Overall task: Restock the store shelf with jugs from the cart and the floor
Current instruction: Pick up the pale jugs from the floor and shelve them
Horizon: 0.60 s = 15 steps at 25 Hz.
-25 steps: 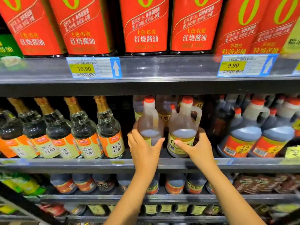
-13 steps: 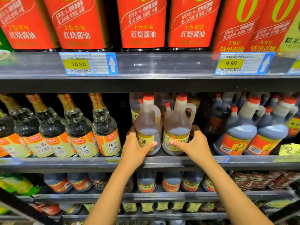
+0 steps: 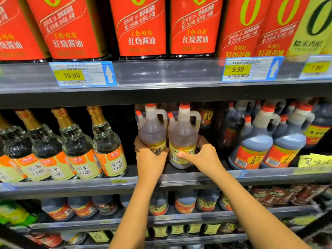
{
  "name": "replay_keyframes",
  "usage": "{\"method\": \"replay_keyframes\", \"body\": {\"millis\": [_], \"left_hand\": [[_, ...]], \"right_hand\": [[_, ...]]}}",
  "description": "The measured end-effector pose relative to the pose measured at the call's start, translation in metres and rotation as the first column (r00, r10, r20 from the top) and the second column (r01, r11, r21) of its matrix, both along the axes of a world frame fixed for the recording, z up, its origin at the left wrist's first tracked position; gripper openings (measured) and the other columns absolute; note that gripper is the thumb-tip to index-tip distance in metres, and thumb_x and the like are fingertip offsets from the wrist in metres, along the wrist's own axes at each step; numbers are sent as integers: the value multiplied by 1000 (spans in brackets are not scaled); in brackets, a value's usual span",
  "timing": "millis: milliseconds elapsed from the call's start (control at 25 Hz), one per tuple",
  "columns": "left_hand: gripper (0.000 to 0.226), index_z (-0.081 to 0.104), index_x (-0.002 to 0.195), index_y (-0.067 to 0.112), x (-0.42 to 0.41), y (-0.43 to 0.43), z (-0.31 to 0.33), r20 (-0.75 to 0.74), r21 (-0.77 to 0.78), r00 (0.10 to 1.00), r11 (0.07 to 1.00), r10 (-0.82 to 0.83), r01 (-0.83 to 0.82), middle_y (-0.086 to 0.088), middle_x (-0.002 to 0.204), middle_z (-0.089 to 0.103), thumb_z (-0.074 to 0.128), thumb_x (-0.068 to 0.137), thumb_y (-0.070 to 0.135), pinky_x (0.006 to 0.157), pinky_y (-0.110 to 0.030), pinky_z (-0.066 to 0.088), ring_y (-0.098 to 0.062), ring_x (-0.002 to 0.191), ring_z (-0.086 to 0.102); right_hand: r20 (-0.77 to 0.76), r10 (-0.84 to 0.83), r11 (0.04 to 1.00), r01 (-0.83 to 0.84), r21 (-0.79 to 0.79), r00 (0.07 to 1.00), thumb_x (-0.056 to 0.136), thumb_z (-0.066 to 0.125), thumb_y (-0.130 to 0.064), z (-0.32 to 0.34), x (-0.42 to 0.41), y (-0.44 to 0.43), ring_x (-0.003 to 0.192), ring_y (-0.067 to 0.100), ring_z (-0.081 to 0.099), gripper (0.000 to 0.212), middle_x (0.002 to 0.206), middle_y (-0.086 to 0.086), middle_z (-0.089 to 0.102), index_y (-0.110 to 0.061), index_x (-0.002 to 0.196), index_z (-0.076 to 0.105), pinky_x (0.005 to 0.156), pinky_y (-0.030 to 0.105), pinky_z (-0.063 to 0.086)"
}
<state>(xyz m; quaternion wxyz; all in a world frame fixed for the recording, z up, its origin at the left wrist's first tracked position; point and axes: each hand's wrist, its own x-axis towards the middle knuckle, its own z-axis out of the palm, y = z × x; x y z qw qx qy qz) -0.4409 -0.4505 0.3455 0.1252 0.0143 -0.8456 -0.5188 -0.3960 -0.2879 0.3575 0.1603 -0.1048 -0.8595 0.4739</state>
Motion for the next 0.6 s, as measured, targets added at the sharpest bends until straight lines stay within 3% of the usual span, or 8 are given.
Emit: {"method": "replay_keyframes", "body": {"millis": [80,160,280,400,440,520,600], "left_hand": [[57,40,100,6,-4,-12,2,9,-23,994,994,-108,108,-15,92,64,80,68,30,71,-38,52,-28,82,61],[51,36,92,12,-3,-17,3,-28,-56,995,994,-93,91,-18,86,63,81,71,21,69,-44,52,-29,76,59],[51,45,98,5,5,-16,6,-63,-75,998,997,-9,4,-16,84,62,81,72,29,68,-42,51,-31,76,59],[42,46,74,3,2,-16,9,4,-60,1000,998,4,-3,-17,70,56,79,75,29,64,-41,48,-31,69,55],[42,50,82,-1,0,-17,9,18,-53,1000,999,-5,6,-19,70,57,79,76,28,64,-42,49,-32,68,56],[68,46,112,-11,-6,-20,7,15,-73,1000,997,-11,12,-21,77,62,79,74,34,61,-39,49,-36,72,60],[80,39,122,-11,-9,-21,4,11,-99,1000,995,-2,3,-20,79,63,79,73,38,60,-35,46,-37,75,61]], "right_hand": [[-9,-2,1000,2,-15,1000,62,85,-38,-1,-3,0,104,19,62,81,116,3,65,-13,128,47,85,33,54],[-31,3,999,-4,-37,1000,62,85,-36,-2,-6,-3,106,19,61,77,117,3,65,-14,126,48,87,33,52],[-60,-7,999,4,-46,998,62,86,-33,-2,-11,-11,105,18,61,73,115,4,65,-12,122,50,83,27,50],[-75,-28,999,25,-38,997,64,85,-30,-1,-19,-19,101,17,63,69,111,5,66,-10,120,51,77,20,48],[-72,-30,999,27,-44,997,65,84,-29,-1,-21,-21,100,17,63,68,111,5,66,-10,121,50,77,20,48],[-70,-30,998,26,-61,997,67,83,-27,-1,-23,-23,103,18,62,68,114,6,65,-11,123,49,80,23,49],[-72,-30,997,25,-74,997,68,82,-25,-1,-24,-25,107,22,62,70,117,7,64,-11,127,47,83,24,49]]}}
